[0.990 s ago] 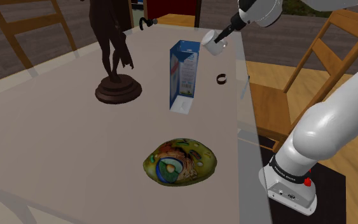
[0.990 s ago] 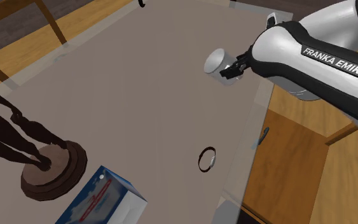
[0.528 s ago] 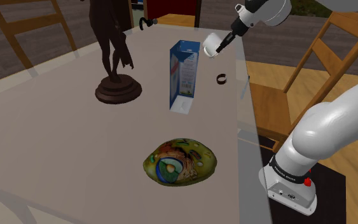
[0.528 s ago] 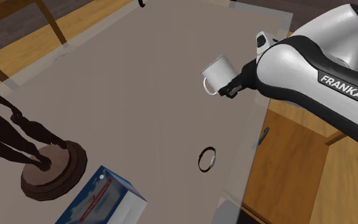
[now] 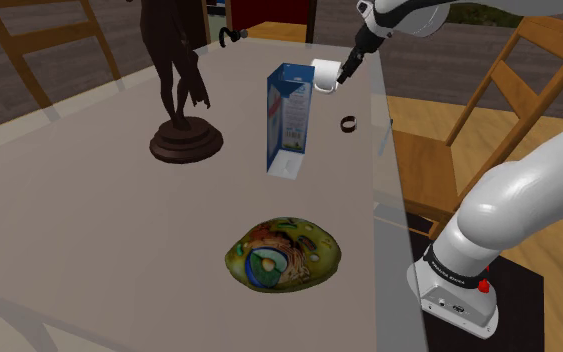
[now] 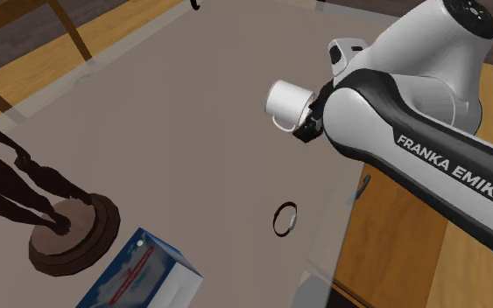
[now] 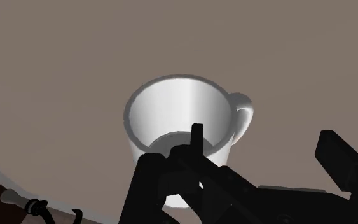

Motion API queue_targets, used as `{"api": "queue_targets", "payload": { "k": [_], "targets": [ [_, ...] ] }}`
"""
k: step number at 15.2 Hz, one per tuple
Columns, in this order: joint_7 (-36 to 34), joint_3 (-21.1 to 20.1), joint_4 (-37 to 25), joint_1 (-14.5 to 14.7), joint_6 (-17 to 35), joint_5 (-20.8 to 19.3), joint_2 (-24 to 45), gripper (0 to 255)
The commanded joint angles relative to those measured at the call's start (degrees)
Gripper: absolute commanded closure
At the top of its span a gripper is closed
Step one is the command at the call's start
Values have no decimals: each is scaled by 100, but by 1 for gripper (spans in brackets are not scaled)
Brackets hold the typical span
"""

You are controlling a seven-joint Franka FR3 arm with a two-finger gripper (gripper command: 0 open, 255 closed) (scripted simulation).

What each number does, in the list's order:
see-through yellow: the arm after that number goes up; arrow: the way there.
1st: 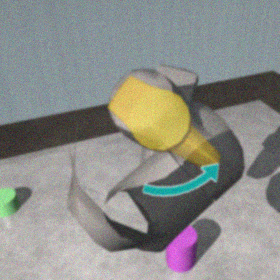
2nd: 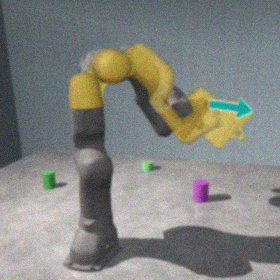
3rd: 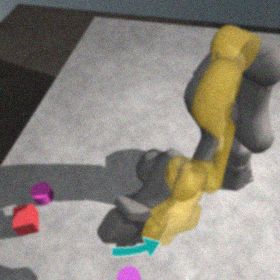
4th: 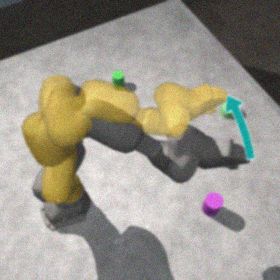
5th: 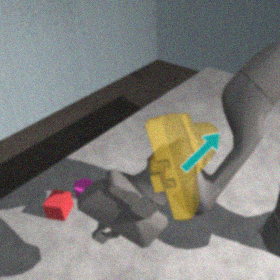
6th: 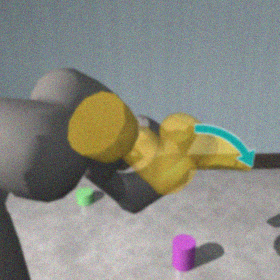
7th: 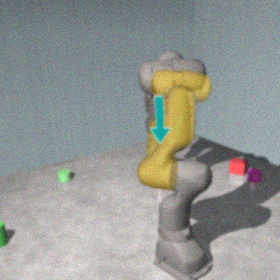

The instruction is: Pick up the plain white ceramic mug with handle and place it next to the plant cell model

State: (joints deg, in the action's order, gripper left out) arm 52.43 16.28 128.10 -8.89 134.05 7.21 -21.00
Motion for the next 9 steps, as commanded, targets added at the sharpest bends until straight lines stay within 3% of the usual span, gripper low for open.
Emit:
{"api": "queue_targets", "payload": {
  "k": [1, 9],
  "targets": [
    [36, -162, -30, -53, 177, -408, 95, 0],
    [132, -106, 73, 22, 643, -269, 467, 0]
  ]
}}
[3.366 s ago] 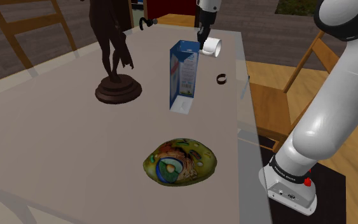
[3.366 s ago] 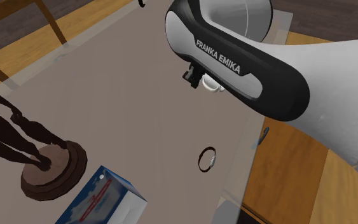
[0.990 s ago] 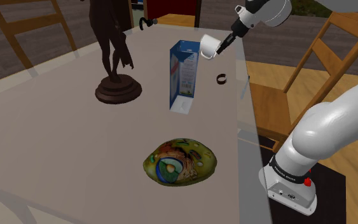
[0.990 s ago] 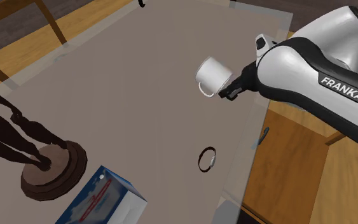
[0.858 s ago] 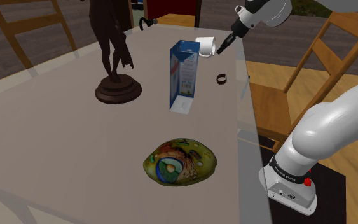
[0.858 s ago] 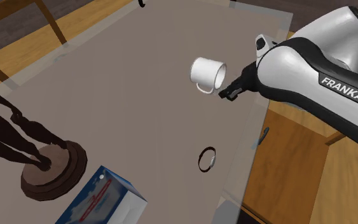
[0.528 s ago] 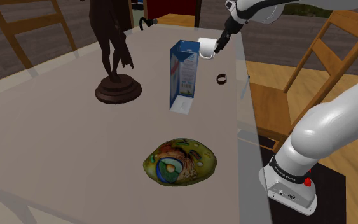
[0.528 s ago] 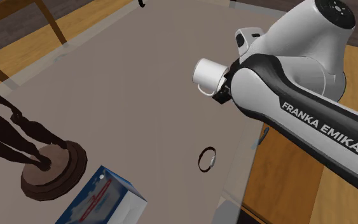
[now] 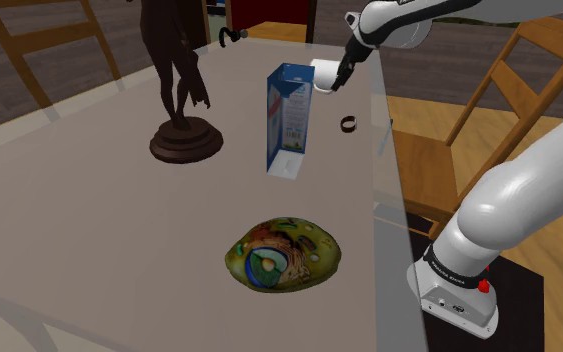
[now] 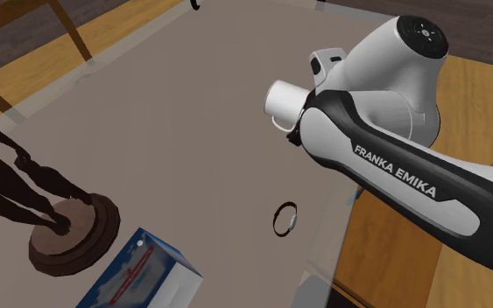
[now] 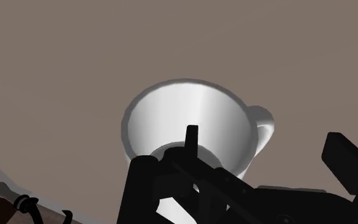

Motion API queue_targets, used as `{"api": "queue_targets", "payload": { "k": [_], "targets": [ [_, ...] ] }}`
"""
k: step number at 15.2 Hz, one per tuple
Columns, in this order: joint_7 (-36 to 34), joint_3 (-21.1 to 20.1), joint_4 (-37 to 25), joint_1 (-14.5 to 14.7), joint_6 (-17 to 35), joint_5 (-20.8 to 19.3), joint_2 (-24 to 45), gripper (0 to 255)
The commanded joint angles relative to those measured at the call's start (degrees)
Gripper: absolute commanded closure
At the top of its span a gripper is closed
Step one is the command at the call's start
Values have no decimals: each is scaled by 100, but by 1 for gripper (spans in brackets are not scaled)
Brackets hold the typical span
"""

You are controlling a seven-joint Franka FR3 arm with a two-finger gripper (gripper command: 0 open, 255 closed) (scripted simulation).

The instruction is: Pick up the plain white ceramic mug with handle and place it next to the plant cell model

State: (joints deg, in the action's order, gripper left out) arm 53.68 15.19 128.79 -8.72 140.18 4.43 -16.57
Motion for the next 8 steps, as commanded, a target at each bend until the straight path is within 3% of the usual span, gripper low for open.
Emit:
{"api": "queue_targets", "payload": {
  "k": [1, 6, 7, 8],
  "targets": [
    [7, 3, 3, 5, 29, 9, 25, 0],
    [7, 3, 3, 5, 29, 9, 25, 0],
    [7, 3, 3, 5, 29, 9, 24, 255],
    [7, 3, 3, 5, 29, 9, 24, 255]
  ]
}}
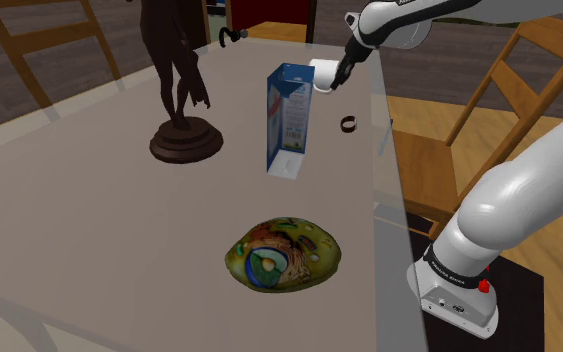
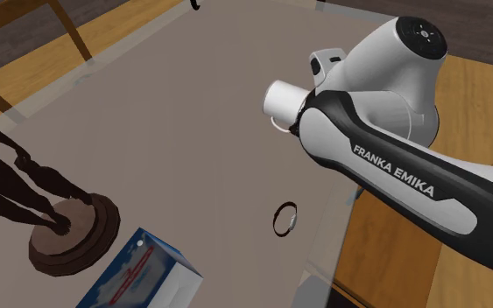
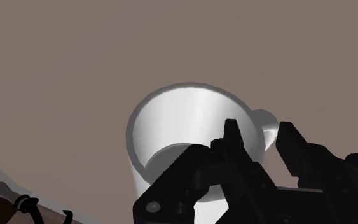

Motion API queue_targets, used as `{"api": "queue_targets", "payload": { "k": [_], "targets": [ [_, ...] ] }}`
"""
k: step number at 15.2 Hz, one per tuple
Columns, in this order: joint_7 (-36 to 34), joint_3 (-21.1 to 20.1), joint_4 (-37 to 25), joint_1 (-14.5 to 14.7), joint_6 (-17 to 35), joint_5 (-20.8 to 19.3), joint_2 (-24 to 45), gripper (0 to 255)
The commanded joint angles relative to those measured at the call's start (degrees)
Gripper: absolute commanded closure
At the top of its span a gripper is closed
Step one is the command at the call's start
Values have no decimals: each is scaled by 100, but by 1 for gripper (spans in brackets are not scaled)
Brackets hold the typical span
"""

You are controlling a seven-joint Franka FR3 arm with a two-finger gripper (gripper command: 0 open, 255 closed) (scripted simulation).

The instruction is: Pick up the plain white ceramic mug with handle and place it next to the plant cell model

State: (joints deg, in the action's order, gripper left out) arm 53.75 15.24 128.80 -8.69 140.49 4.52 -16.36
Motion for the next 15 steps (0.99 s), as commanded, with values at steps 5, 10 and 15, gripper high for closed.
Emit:
{"api": "queue_targets", "payload": {
  "k": [5, 10, 15],
  "targets": [
    [0, -2, 6, 2, 1, 0, 3, 255],
    [-32, -16, -121, -6, -156, -26, -30, 255],
    [-102, -45, -448, -19, -542, -77, -92, 255]
  ]
}}
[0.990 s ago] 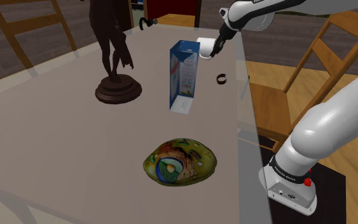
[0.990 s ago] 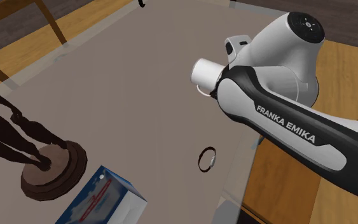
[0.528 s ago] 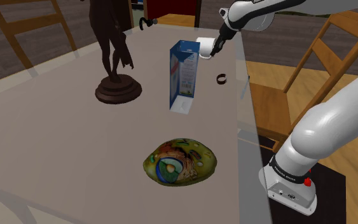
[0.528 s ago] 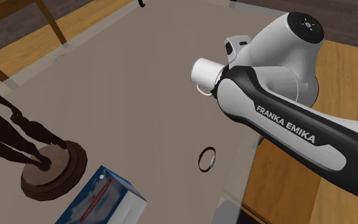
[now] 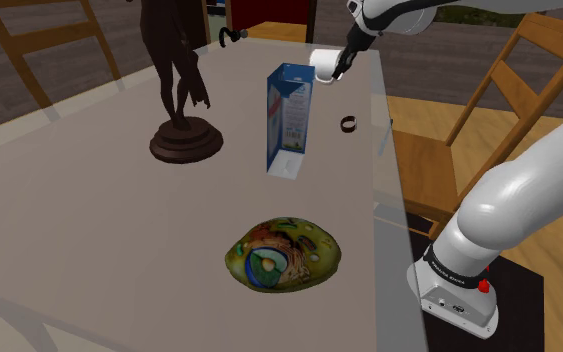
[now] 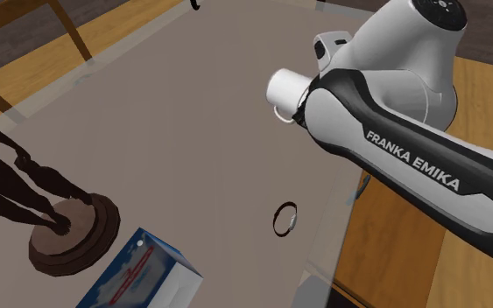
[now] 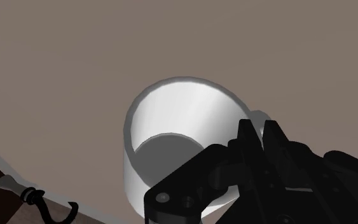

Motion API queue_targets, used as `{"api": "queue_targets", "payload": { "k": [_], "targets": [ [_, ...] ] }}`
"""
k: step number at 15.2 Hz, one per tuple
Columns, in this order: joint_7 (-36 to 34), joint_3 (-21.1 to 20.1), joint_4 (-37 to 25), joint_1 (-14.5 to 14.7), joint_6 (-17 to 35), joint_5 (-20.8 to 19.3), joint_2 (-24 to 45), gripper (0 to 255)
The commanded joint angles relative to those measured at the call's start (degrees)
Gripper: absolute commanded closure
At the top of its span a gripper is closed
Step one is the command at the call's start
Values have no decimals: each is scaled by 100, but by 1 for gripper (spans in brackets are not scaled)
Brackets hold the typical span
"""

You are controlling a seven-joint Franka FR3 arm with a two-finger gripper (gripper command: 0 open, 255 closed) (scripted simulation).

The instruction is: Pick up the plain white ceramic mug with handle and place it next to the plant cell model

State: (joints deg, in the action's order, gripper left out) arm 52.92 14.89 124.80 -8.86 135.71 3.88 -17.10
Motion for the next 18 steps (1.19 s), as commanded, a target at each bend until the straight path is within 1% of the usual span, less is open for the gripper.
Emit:
{"api": "queue_targets", "payload": {
  "k": [1, 18],
  "targets": [
    [-31, -15, -117, -4, -141, -20, -27, 255],
    [-178, -60, -1474, 1, -1442, -78, 25, 255]
  ]
}}
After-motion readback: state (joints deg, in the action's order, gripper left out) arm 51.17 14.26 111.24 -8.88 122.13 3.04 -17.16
